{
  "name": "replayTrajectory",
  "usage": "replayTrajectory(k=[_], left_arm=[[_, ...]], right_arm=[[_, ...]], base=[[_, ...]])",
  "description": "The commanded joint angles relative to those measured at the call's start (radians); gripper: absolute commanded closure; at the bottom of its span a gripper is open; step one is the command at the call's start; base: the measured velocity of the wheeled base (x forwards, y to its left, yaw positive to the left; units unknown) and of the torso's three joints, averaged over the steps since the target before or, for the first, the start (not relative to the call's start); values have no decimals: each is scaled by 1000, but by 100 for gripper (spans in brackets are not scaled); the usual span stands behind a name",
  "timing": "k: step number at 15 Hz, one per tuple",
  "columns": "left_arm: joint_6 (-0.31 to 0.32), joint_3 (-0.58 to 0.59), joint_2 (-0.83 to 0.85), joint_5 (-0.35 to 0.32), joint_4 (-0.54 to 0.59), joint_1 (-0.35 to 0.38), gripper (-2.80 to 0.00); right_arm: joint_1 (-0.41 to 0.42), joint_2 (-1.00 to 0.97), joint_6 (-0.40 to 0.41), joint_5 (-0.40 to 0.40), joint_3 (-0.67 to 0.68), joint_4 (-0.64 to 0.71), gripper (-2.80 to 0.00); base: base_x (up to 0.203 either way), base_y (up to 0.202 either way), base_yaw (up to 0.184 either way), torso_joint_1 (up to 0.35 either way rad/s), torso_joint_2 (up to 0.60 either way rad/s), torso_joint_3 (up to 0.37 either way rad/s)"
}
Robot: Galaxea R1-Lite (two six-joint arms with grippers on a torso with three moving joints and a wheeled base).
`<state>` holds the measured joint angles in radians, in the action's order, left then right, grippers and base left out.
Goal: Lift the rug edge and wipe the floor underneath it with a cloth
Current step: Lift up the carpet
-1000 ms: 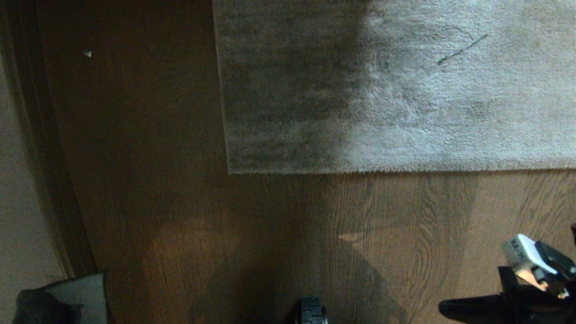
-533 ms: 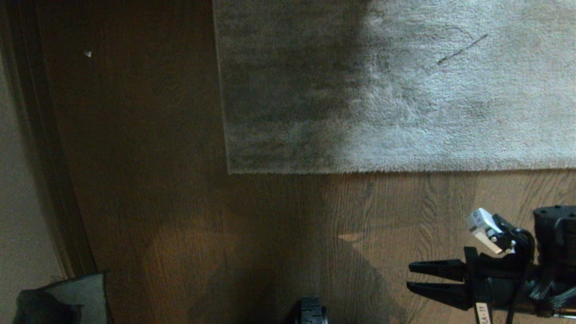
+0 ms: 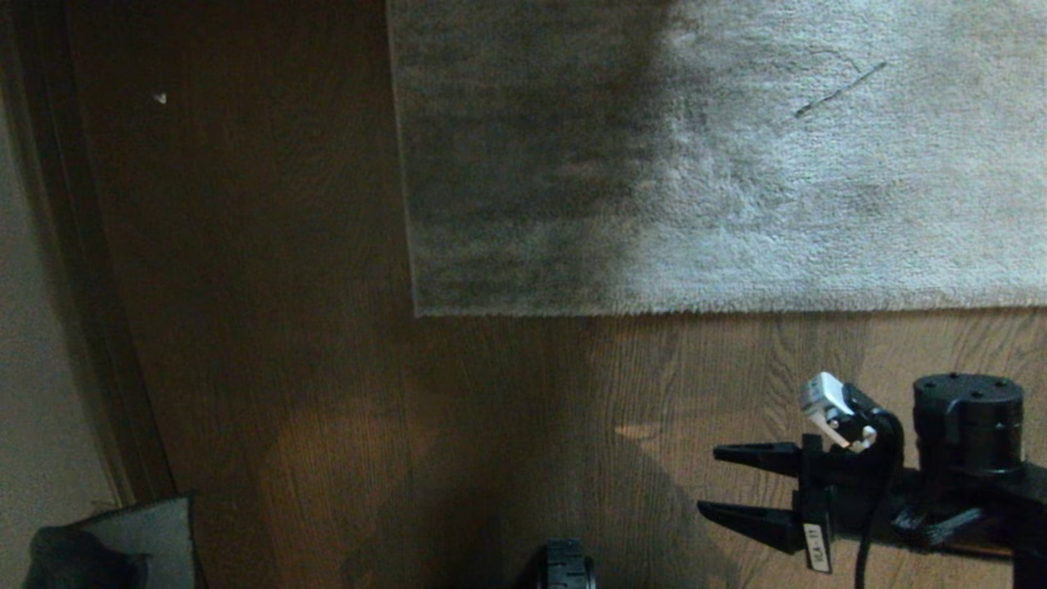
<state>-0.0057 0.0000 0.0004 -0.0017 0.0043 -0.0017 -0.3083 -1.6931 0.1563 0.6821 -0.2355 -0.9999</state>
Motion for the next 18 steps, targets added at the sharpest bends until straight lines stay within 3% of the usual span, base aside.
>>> replayTrajectory(k=[1, 3, 5, 11, 13, 15, 18], left_arm=[[0, 0, 0, 0, 0, 0, 0], [0, 0, 0, 0, 0, 0, 0], [0, 0, 0, 0, 0, 0, 0], [0, 0, 0, 0, 0, 0, 0], [0, 0, 0, 0, 0, 0, 0], [0, 0, 0, 0, 2, 0, 0], [0, 0, 0, 0, 0, 0, 0]], right_arm=[[-68, -114, -99, -118, 0, -192, -280], [-146, -162, -271, -257, 0, -342, -280], [-227, -195, -434, -442, -3, -406, -280], [-294, -210, -820, -562, 1, -562, -280], [-324, -222, -889, -630, -4, -570, -280], [-361, -237, -903, -683, -24, -570, -280], [-428, -292, -921, -827, -120, -570, -280]], base=[[0, 0, 0, 0, 0, 0], [0, 0, 0, 0, 0, 0], [0, 0, 0, 0, 0, 0], [0, 0, 0, 0, 0, 0], [0, 0, 0, 0, 0, 0], [0, 0, 0, 0, 0, 0], [0, 0, 0, 0, 0, 0]])
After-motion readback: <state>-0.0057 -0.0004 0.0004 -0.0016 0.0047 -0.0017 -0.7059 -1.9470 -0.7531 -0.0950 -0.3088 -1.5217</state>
